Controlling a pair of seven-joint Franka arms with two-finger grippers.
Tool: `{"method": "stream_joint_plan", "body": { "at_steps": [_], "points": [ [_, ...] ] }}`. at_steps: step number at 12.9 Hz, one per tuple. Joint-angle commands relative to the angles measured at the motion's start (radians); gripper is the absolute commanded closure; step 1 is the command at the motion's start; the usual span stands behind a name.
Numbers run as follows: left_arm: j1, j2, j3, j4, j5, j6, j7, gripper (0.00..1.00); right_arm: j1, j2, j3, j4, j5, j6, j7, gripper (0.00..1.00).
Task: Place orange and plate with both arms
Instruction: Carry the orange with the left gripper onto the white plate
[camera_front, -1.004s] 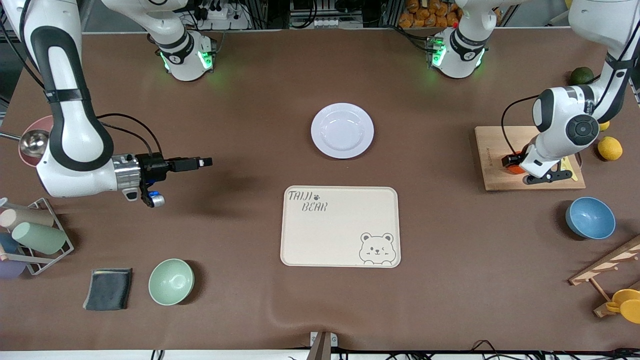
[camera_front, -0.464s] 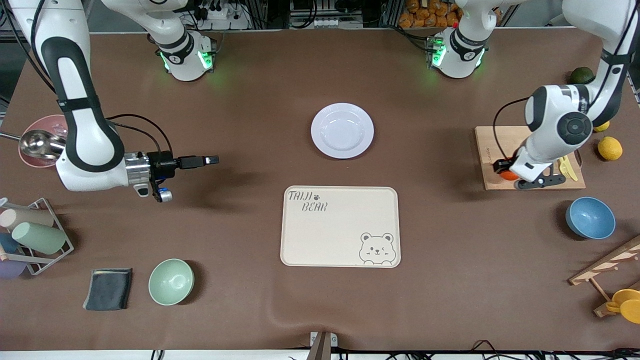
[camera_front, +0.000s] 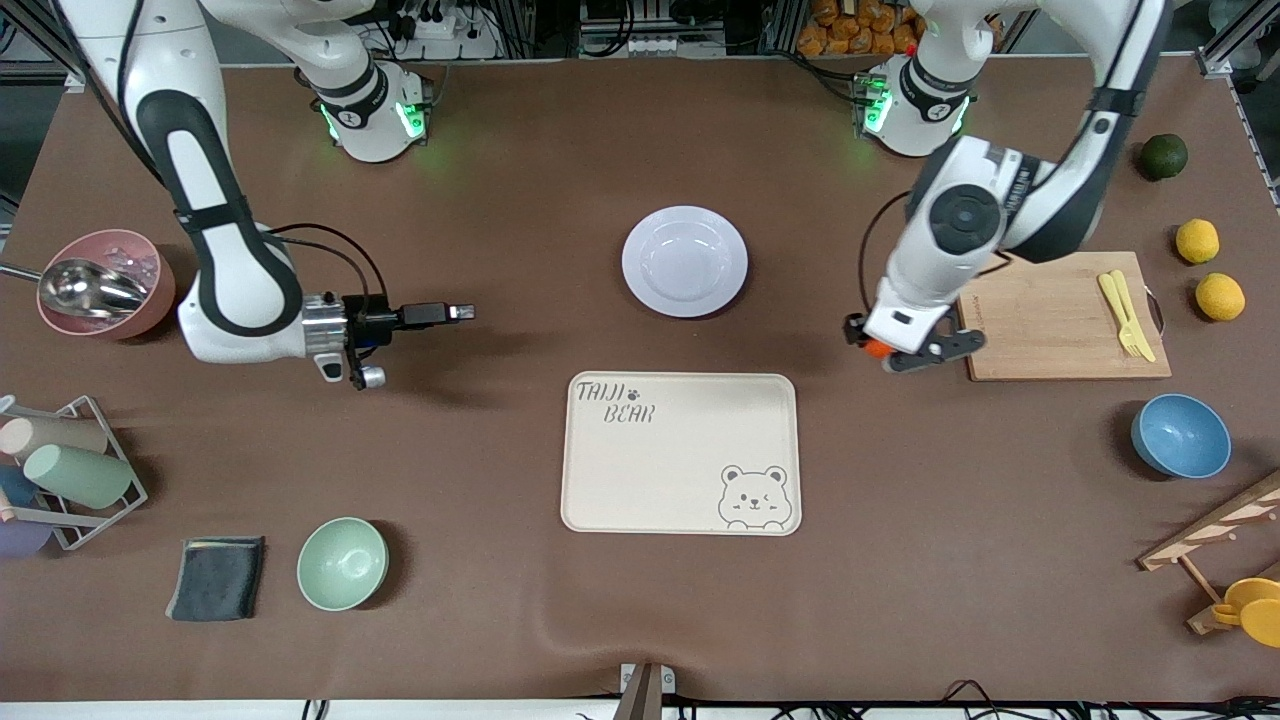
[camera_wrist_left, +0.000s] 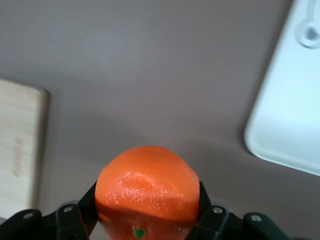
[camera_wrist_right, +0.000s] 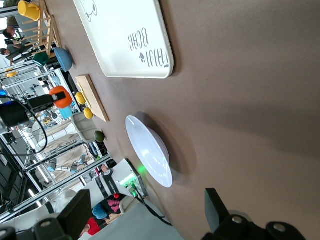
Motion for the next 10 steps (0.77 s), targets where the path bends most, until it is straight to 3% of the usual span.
{"method": "stream_joint_plan", "body": {
  "at_steps": [1,3,7,10],
  "points": [
    [0.006,0.038,-0.113,0.030,-0.011,-0.012,-0.107,0.97,0.052,-0.015,-0.005,-0.043,0.075,0.040,-0.043,0.00],
    [-0.014,0.050,-0.153,0.032,-0.013,-0.008,-0.150,0.97,0.065,-0.015,-0.005,-0.050,0.079,0.044,-0.046,0.00],
    [-0.200,0.159,-0.152,0.110,0.004,-0.003,-0.411,0.97,0.108,-0.015,-0.005,-0.105,0.162,0.074,-0.155,0.00],
    [-0.273,0.199,-0.152,0.141,0.004,0.002,-0.494,0.97,0.150,-0.016,-0.005,-0.130,0.194,0.095,-0.172,0.00]
  ]
}}
